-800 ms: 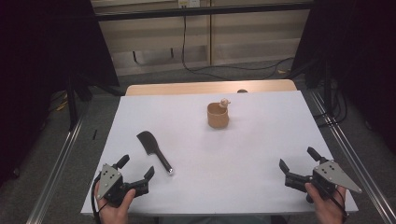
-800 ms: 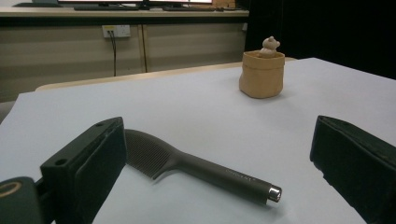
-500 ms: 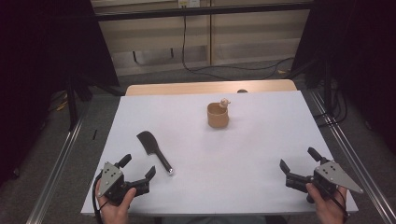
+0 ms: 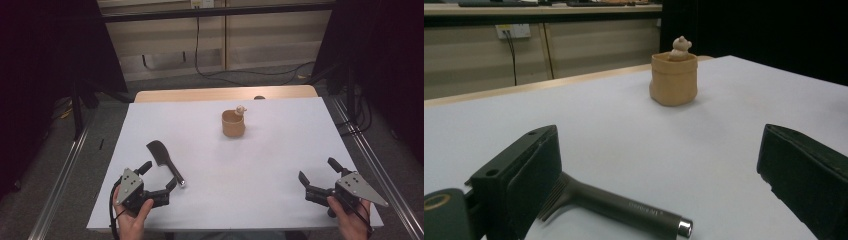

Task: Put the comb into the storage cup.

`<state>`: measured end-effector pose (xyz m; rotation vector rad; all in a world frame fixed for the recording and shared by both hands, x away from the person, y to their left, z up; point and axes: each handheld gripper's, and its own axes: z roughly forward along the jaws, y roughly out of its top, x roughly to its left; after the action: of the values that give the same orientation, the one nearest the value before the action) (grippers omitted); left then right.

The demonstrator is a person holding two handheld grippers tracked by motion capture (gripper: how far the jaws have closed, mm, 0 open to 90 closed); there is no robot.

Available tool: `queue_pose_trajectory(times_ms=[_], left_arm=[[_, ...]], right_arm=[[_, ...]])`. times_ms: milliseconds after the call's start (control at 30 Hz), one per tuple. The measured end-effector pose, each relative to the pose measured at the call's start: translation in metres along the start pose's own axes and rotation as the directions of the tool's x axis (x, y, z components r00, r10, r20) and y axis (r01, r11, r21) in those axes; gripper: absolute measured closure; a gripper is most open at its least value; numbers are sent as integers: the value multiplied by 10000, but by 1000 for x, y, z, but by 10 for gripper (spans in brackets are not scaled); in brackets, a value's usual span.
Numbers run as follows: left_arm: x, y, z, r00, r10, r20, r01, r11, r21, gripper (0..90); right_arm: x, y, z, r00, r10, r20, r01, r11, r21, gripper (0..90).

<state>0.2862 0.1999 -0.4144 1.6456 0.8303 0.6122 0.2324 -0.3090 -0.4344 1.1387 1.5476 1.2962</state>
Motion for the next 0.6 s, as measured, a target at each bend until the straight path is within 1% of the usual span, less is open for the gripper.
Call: queue_pose_trajectory(times_ms=[67,133,167,233,267,333,367,467,567,600], left_arm=[[0,3,3,9996,237,163,-235,9997,-99,40],[1,8,6,9995,221,212,-218,9996,-171,40],[1,9,7,9996,130,268,-125,9997,-188,40],[2,11,10,9989,-17,466,26,9998,-192,36],[2,12,12,9984,30,557,-14,9996,-285,36],[3,13,16,9952,49,981,-2,9989,-477,36],[3,14,17,9942,105,1068,-53,9988,-486,59],[1,17,22,9947,306,980,-245,9977,-626,54],[0,20,27,9939,306,1059,-218,9963,-828,46],[-1,21,30,9937,369,1061,-277,9959,-864,45]], right_arm=[[0,0,0,10000,8,-25,-8,10000,14,0],[1,0,1,10000,12,-14,-12,10000,25,0],[1,0,1,10000,20,-9,-20,10000,26,0],[2,0,2,10000,-24,-37,24,10000,29,0],[2,0,2,10000,-37,-79,37,10000,59,0],[4,0,4,9999,-73,-140,73,10000,47,0],[4,0,5,9998,-84,-183,84,10000,40,0],[4,0,5,9998,-90,-168,92,9999,92,0],[3,-1,5,9998,-35,-218,37,10000,75,0],[3,0,4,9997,-37,-231,39,10000,77,0]])
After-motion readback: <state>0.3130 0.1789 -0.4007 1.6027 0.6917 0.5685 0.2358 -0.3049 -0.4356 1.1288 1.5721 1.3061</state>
